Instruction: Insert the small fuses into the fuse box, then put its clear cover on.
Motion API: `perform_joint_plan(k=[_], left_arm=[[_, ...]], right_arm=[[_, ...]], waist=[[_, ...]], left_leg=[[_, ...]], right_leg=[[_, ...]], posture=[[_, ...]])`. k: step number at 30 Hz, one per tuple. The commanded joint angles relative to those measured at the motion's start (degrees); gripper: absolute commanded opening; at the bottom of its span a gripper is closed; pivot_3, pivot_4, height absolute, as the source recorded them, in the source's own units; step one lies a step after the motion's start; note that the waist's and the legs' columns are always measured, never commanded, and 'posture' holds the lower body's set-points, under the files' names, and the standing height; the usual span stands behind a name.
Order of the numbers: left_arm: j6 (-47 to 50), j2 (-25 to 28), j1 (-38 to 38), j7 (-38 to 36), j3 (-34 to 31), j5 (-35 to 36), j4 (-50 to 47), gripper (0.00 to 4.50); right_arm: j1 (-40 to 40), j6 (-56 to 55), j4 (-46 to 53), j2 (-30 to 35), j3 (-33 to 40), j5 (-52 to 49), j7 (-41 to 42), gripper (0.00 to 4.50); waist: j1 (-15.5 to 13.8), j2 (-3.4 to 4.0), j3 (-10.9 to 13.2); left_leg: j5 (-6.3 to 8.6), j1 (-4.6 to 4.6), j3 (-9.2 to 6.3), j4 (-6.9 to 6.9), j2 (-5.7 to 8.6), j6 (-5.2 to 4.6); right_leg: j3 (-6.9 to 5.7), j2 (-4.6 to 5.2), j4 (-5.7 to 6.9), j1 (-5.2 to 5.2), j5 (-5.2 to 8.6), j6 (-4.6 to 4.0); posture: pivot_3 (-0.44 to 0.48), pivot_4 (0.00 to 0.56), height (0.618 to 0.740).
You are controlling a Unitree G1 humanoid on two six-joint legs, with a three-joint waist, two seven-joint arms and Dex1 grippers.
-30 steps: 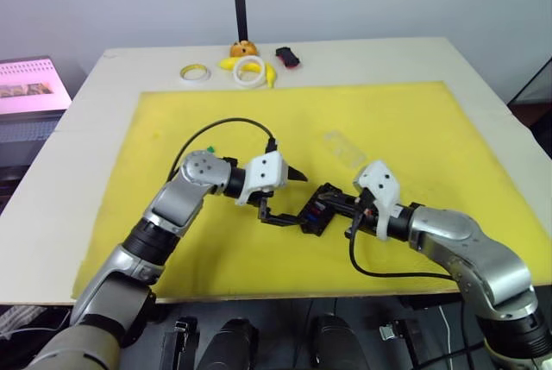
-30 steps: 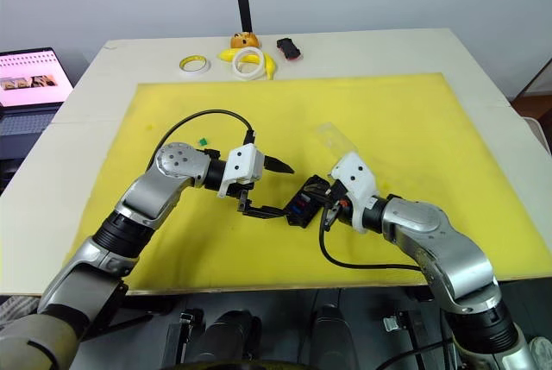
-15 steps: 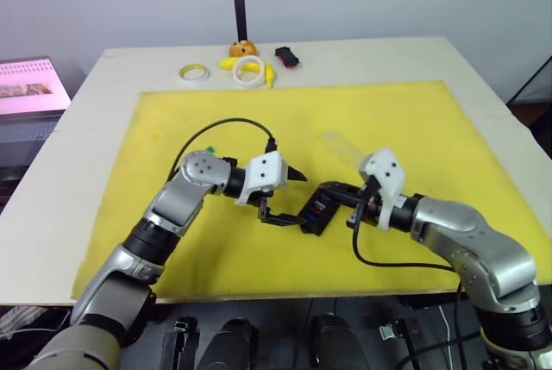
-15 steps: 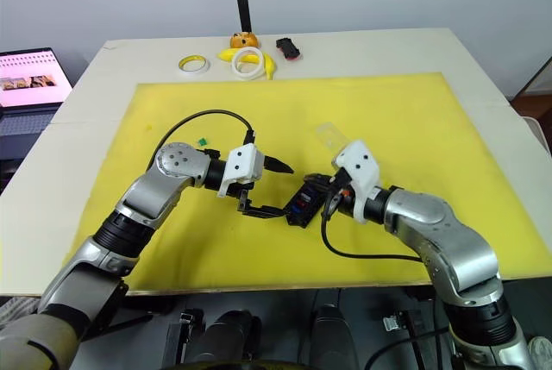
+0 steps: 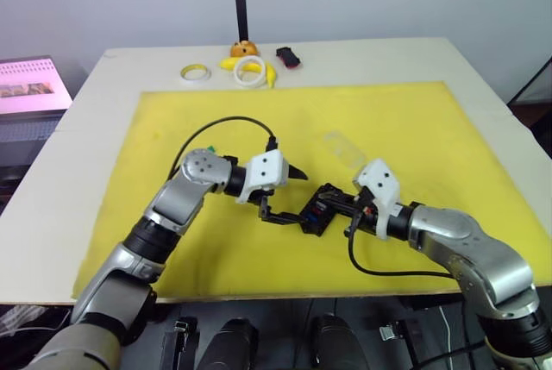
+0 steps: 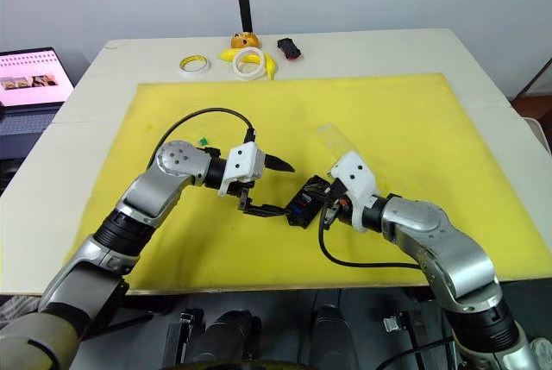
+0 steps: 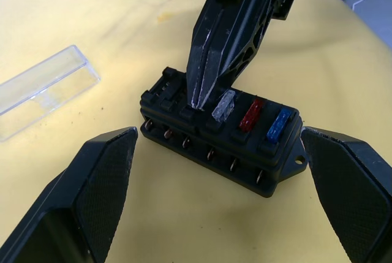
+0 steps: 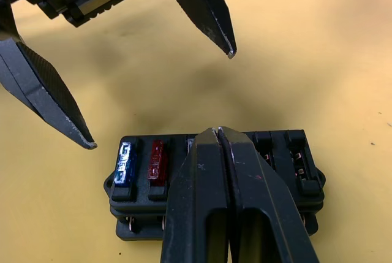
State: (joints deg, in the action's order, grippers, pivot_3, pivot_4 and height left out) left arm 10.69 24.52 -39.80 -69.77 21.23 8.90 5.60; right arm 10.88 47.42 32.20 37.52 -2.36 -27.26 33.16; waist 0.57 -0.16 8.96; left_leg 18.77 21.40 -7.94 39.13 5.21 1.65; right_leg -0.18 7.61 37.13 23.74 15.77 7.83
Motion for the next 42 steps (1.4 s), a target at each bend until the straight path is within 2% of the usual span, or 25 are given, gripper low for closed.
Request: perform_joint_plan(k=[1, 7, 10, 13, 16, 20, 23, 27, 33, 38, 42], left_arm=[[-0.6, 0.4, 0.1, 0.5, -1.3, 0.2, -1.1, 4.5], [0.1, 1.1, 4.0, 2.2, -5.2, 3.2, -2.7, 4.5], [4.7, 2.7, 7.7, 3.6, -9.5, 6.7, -5.2, 4.5], [9.8, 6.5, 13.1, 4.6, -15.2, 10.6, -8.0, 4.5], [16.0, 11.2, 18.8, 5.2, -22.1, 15.6, -10.4, 4.5], [26.6, 19.0, 28.2, 4.5, -34.2, 23.7, -11.1, 4.5], [31.6, 26.3, 37.4, 1.5, -44.9, 26.6, -5.9, 4.5], [34.4, 30.5, 41.7, 1.5, -51.8, 28.4, -0.5, 4.5], [42.8, 29.9, 37.2, 5.4, -52.2, 32.8, -0.2, 4.5], [53.3, 25.0, 25.3, 11.9, -43.9, 35.9, -1.7, 4.5], [63.6, 18.1, 12.6, 19.7, -42.3, 38.3, 4.8, 4.5]], right_arm=[[-0.5, 0.7, -0.1, -0.8, 1.0, -0.1, -1.1, 0.04], [-0.5, -1.2, 3.1, -0.6, 7.0, -2.9, -0.3, 0.04], [-2.9, -0.7, 5.2, 1.6, 12.7, -5.2, 1.0, 0.04], [-7.8, -1.0, 5.3, 5.4, 19.9, -6.8, 4.1, 0.04], [-12.7, -1.3, 3.4, 9.1, 28.7, -8.6, 8.3, 0.91], [-18.4, -0.4, -1.2, 13.5, 42.8, -12.1, 15.6, 2.83], [-24.3, -1.6, -6.5, 16.8, 52.6, -11.4, 22.7, 4.31], [-28.6, -3.9, -10.5, 18.6, 57.4, -10.4, 27.4, 4.41], [-23.6, -3.5, -10.2, 19.2, 52.3, -12.4, 25.7, 4.41], [-12.1, -1.5, -2.4, 17.3, 37.8, -18.5, 20.8, 4.41], [-2.3, -0.4, 1.1, 14.7, 26.1, -20.9, 16.9, 4.41]], waist=[[0.0, 0.0, 0.0], [0.0, 0.0, 0.0], [0.0, 0.0, 0.0], [0.0, 0.0, 0.0], [0.0, 0.0, 0.0], [0.0, 0.02, 0.0], [0.1, 0.03, 0.0], [-0.4, 0.06, 0.0], [-1.1, 0.06, 0.0], [-1.0, 0.06, 0.0], [-1.1, -0.05, 0.1]], left_leg=[[0.0, 0.0, 0.0, 0.0, 0.0, 0.0], [0.0, 0.03, 0.0, 0.0, -0.01, 0.0], [0.0, 0.04, -0.01, -0.01, -0.02, 0.0], [0.01, 0.03, -0.01, -0.03, -0.03, -0.02], [0.02, 0.02, 0.0, -0.05, -0.04, -0.03], [0.03, 0.0, 0.01, -0.06, -0.07, -0.06], [0.07, -0.04, 0.03, -0.12, -0.11, -0.12], [0.29, -0.16, 0.07, -0.12, -0.11, -0.5], [0.26, -0.31, 0.08, -0.11, -0.12, -0.42], [0.1, -0.3, 0.09, -0.08, -0.12, -0.13], [0.08, -0.09, 0.05, 0.0, -0.1, -0.09]], right_leg=[[0.0, 0.0, 0.0, 0.0, 0.0, 0.0], [0.0, 0.0, 0.0, 0.04, 0.0, 0.0], [0.01, 0.01, 0.0, 0.06, 0.0, 0.0], [0.01, 0.0, 0.0, 0.06, 0.0, 0.0], [0.01, 0.0, 0.0, 0.06, 0.0, 0.0], [0.02, -0.01, -0.02, 0.02, 0.0, 0.0], [0.01, -0.02, -0.04, 0.01, 0.01, -0.01], [0.01, -0.01, -0.16, -0.2, 0.02, -0.02], [0.03, 0.03, -0.27, -0.37, 0.02, -0.01], [0.04, 0.05, -0.22, -0.34, 0.02, 0.0], [0.02, 0.03, -0.07, -0.09, 0.01, 0.0]], posture=[[0.0, 0.15, 0.74], [0.0, 0.15, 0.74], [0.0, 0.15, 0.74], [0.0, 0.15, 0.74], [0.0, 0.15, 0.74], [0.0, 0.15, 0.74], [0.0, 0.15, 0.74], [0.0, 0.15, 0.74], [0.0, 0.15, 0.74], [0.0, 0.15, 0.74], [0.0, 0.15, 0.74]])
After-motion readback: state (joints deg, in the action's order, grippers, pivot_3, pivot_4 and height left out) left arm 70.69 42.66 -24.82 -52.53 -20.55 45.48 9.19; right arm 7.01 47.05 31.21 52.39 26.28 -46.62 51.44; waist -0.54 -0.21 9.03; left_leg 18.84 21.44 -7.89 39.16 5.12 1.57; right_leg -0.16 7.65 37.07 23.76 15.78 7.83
